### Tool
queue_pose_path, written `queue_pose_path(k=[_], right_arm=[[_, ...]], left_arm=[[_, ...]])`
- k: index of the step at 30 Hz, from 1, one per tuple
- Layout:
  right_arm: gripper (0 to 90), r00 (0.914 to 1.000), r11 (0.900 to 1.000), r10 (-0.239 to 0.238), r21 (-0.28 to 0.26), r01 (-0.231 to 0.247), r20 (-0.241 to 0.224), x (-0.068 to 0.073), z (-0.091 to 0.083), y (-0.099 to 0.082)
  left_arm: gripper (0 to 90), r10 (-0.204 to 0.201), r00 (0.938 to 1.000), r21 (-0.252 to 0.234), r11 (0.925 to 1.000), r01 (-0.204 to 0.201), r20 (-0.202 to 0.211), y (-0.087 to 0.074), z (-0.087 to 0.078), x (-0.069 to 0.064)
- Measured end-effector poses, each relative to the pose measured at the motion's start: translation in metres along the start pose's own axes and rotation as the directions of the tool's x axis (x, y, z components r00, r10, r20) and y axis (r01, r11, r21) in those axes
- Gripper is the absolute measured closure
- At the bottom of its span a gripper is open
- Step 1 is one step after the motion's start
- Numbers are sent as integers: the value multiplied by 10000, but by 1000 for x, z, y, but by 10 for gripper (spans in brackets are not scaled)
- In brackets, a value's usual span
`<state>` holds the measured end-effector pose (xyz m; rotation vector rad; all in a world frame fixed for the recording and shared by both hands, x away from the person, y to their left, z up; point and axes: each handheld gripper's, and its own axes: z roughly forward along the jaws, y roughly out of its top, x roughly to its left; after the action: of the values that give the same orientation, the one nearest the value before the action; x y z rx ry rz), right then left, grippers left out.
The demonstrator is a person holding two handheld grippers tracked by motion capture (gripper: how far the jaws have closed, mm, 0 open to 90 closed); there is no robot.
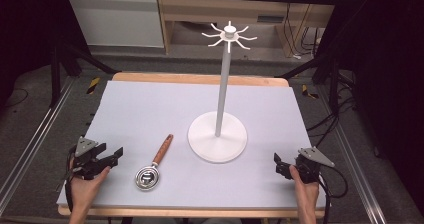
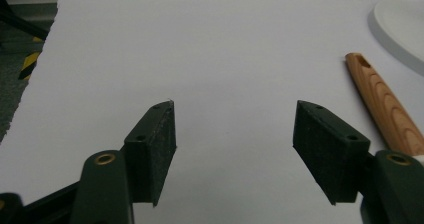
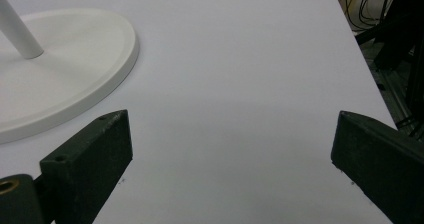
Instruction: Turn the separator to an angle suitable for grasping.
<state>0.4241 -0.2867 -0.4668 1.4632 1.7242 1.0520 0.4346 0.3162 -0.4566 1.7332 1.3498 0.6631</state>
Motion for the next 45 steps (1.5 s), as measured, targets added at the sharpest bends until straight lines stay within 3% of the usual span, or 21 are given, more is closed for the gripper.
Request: queue_pose_path(k=[8, 15, 20, 30, 45], right_arm=[[36, 9997, 9998, -155, 146, 158, -200, 5, 3, 1], [36, 9994, 9993, -224, 286, 232, -257, 5, 1, 0], [36, 9993, 9992, -224, 314, 233, -290, 6, 1, 0], [36, 9993, 9995, -256, 187, 261, -280, 5, 2, 2], [36, 9992, 9993, -225, 288, 234, -340, 6, 2, 1]], left_arm=[[387, -14, 9988, -326, 9995, 30, 498, 9, -12, -7], [390, 517, 9950, -453, 9978, -480, 856, 19, -17, -26], [391, 605, 9913, -363, 9977, -566, 1170, 25, -18, -36], [419, 841, 9878, -206, 9964, -821, 1314, 35, -17, -44], [430, 1324, 9769, -12, 9910, -1341, 1678, 57, -5, -64]])
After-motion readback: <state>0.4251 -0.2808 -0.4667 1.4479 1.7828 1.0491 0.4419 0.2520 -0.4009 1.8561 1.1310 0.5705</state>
